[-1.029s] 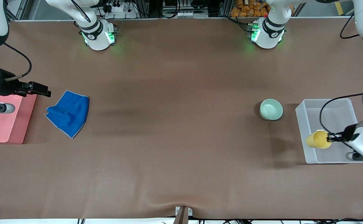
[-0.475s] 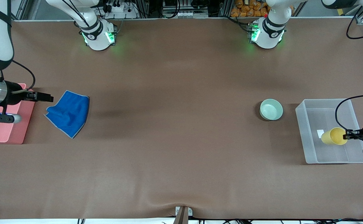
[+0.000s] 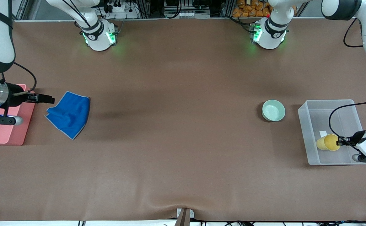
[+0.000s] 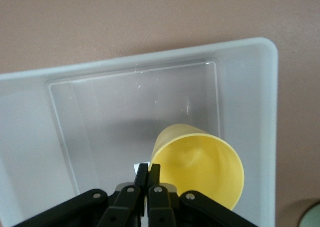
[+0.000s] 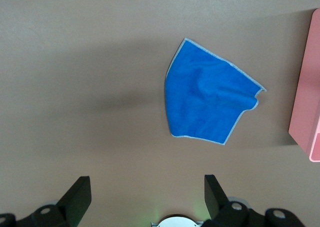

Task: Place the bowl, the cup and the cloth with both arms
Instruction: 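Release the yellow cup in the clear bin with the left gripper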

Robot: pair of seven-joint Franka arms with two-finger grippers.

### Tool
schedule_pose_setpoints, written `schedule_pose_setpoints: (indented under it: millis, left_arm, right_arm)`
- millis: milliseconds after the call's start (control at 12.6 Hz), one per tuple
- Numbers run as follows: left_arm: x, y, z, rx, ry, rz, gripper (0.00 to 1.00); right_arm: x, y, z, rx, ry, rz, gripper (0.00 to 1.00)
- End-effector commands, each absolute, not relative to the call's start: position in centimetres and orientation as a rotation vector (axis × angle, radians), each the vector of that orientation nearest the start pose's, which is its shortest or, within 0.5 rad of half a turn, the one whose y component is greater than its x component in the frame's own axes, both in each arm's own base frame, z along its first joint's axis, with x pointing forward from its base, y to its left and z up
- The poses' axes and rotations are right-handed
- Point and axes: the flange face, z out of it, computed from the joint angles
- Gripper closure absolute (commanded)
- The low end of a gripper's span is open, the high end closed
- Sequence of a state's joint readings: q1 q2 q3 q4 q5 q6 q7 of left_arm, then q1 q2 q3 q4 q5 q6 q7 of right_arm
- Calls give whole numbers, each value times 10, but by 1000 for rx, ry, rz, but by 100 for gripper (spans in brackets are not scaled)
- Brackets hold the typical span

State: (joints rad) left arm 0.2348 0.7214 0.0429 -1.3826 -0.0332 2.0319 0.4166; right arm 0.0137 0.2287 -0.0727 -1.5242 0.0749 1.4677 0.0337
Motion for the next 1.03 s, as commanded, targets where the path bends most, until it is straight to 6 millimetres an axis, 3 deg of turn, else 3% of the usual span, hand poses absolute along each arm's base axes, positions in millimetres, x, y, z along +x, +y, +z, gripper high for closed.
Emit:
schedule_pose_setpoints:
  millis: [0,633,792,950]
  left_arm:
    - [706,193,263,-3152,242,61,100]
    - [713,185,250,-3145,258,18,100]
    - [715,183,258,-3142,260,0,61]
    - [715,180,267,-3140,272,2,47]
  right_arm:
    - [598,-21,512,-3042,142,421,0]
    - [598,-24,512,-3038,147,420,0]
    - [602,-32,496,-3032,172,461,0]
    - [609,-47,461,-3014,211,546,0]
